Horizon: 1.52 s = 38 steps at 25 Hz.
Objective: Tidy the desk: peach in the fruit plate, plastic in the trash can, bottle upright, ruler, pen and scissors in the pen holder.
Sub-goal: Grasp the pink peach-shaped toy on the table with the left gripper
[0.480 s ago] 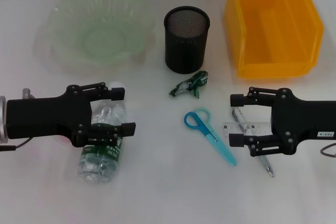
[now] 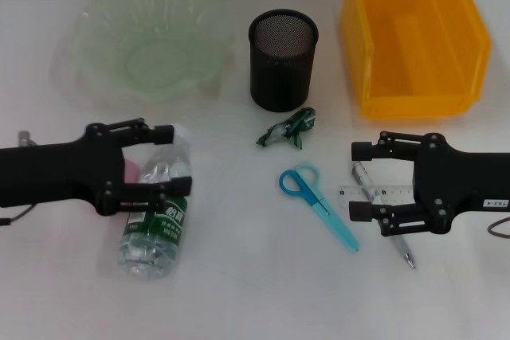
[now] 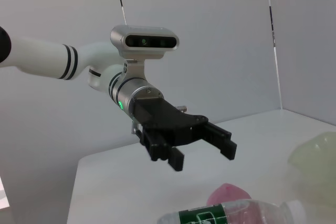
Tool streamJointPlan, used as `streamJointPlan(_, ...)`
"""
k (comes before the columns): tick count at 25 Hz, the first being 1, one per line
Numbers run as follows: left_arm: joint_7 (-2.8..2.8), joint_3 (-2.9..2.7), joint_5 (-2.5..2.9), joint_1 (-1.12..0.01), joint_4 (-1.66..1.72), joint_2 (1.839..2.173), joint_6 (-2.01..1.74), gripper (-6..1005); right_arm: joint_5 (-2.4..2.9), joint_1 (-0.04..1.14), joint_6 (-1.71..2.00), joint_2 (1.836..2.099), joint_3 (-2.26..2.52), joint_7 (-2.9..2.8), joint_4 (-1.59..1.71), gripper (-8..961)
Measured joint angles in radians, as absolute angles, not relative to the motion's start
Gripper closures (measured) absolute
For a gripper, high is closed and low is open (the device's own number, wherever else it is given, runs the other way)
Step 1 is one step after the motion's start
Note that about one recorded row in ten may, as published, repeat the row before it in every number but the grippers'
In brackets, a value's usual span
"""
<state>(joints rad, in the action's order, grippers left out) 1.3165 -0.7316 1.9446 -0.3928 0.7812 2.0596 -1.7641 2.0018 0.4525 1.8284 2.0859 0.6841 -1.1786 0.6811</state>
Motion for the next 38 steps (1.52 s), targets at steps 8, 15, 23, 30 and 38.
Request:
streamJointPlan(8,1.214,-0.649,1.951,-0.331,0.727,2.017,-1.613,138,2.002,0.451,1.818,2.086,0.686,-1.178,0.68,119)
streamJointPlan(15,1.211,-0.653,2.005,-0.313,0.699,2.024,-1.519,150,2.002,0.451,1.816,2.086,0.686,-1.178,0.675,120)
streamJointPlan(23,1.215,-0.654,2.059,-0.321,0.693,2.045,-1.426,167,2.002,0.451,1.814,2.085,0.687,-1.18,0.675,120)
streamJointPlan(30,1.171,-0.65,2.077,-0.319,0.713,2.052,-1.428,182,2.002,0.448,1.806,2.085,0.686,-1.183,0.674,120)
streamJointPlan(38,1.168,-0.647,2.075,-0.323,0.712,2.061,-1.41,447,2.002,0.448,1.793,2.085,0.692,-1.185,0.673,120)
